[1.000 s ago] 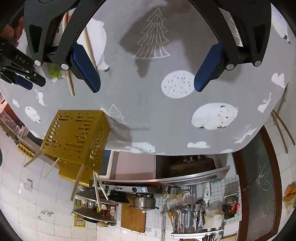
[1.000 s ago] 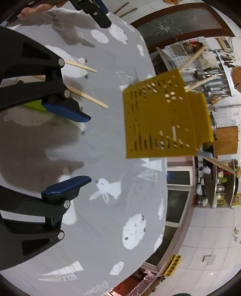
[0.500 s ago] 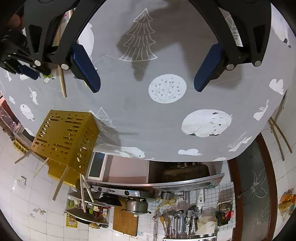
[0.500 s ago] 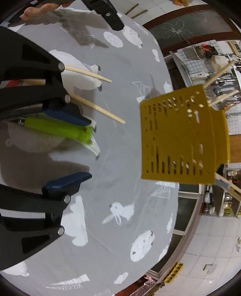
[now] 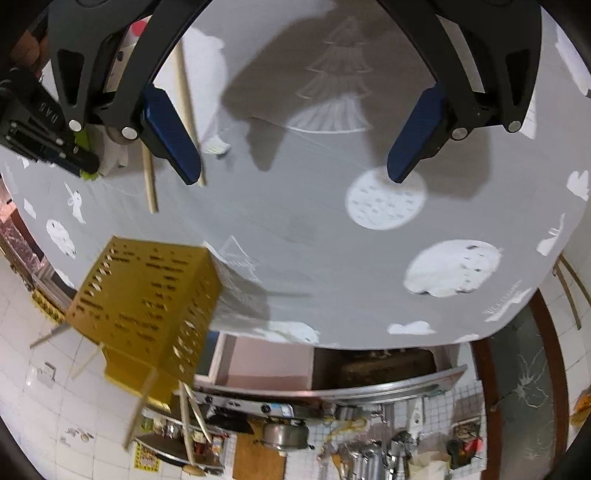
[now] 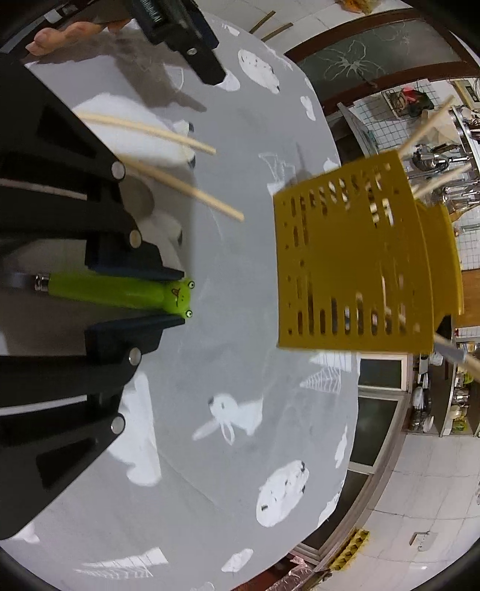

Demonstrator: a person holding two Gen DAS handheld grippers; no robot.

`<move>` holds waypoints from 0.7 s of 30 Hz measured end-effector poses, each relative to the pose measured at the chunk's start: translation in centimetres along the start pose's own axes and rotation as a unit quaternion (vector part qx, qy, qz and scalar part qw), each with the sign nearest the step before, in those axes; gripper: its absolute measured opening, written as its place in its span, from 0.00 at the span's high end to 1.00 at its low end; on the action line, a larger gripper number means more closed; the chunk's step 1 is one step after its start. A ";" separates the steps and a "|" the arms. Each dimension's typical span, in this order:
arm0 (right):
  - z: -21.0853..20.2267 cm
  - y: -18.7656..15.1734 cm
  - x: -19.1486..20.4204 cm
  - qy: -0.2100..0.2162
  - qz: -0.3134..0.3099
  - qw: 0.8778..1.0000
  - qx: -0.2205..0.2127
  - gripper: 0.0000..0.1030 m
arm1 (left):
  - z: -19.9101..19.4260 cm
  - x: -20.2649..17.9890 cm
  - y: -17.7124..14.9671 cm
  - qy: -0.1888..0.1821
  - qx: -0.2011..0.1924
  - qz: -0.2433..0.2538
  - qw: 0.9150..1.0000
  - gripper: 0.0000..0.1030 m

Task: Organize utensils
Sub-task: 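Grasp a wooden chopstick with the left tool while the right tool holds the fork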

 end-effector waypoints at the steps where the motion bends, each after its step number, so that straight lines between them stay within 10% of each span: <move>1: 0.0 0.1 -0.6 -0.005 0.001 1.000 -0.001 0.81 | 0.3 -0.5 -0.1 -0.002 0.005 0.002 1.000 0.05; 11: 0.4 0.2 -3.6 -0.003 0.025 1.000 0.002 0.81 | 2.2 -4.6 -1.2 0.002 0.043 0.029 0.999 0.14; 21: 0.7 0.5 -3.6 -0.002 0.022 1.000 0.002 0.81 | 2.4 -7.4 -2.1 0.007 0.065 0.069 0.995 0.62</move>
Point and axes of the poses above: each gripper's, at about its wrist camera, not at the fingertips, and z roughly the way its jaws point, x to its left, y to its top, the point moved 3 cm from there along z, roughly the way its jaws point, and after that the axes turned 3 degrees about x, right-handed, at the moved point
